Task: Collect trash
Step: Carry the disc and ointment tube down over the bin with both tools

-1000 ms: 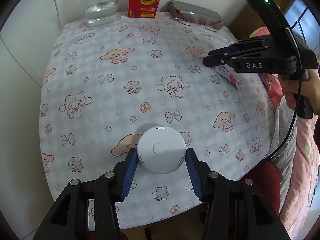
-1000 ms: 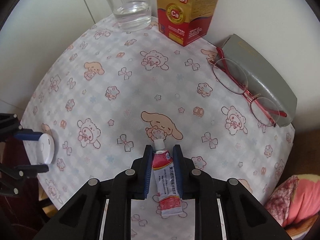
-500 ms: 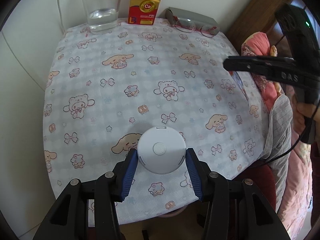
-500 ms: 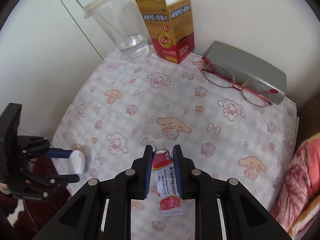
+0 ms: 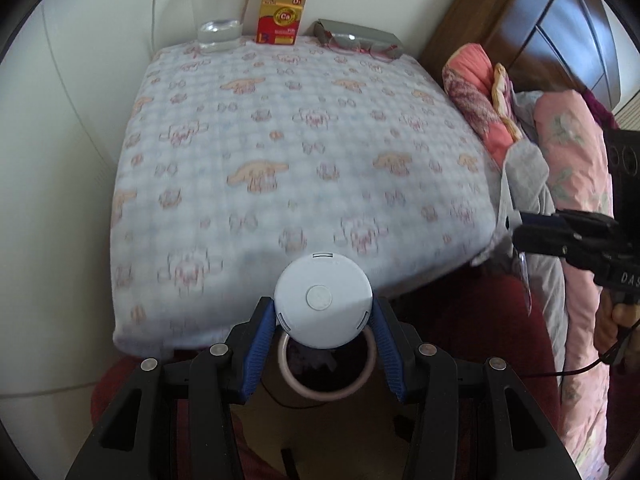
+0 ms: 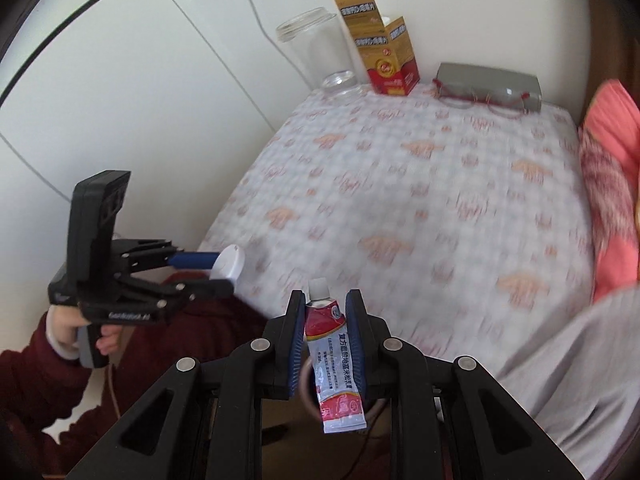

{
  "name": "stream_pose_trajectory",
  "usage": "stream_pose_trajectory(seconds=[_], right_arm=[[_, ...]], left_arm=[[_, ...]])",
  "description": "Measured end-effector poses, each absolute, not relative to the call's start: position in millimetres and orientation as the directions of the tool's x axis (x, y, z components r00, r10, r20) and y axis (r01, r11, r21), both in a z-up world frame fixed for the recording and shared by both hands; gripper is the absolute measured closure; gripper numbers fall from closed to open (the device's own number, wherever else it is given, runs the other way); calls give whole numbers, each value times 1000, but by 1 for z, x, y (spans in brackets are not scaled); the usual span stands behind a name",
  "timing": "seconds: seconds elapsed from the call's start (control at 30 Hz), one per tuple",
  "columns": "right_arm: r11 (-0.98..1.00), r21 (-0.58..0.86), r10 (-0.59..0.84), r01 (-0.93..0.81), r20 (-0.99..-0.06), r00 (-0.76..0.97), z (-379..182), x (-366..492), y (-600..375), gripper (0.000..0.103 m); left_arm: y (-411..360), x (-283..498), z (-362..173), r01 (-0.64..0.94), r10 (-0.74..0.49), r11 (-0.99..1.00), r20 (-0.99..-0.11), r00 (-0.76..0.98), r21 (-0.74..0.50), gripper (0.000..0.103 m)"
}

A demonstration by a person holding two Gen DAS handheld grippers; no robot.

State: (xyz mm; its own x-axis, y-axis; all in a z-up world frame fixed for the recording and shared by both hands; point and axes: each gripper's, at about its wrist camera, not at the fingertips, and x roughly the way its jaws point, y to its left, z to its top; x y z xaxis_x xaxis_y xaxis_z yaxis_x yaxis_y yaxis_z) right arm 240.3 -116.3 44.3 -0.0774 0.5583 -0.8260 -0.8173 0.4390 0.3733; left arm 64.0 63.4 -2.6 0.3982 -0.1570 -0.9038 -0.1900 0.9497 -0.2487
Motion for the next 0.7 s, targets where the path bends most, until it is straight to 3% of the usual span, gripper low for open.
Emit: stream_pose_trajectory(seconds=[0.37,0.7], right_arm=[[479,515,579,-711,-794,-184,-24,152,-156,83],[549,490,507,-677,-840,-196,-62,132,-138,83]], left_arm=[[15,5,-35,-161,-136,965,-921,366,-206,52],[6,3,-75,-182,-146,958,-922,359,-223,52]])
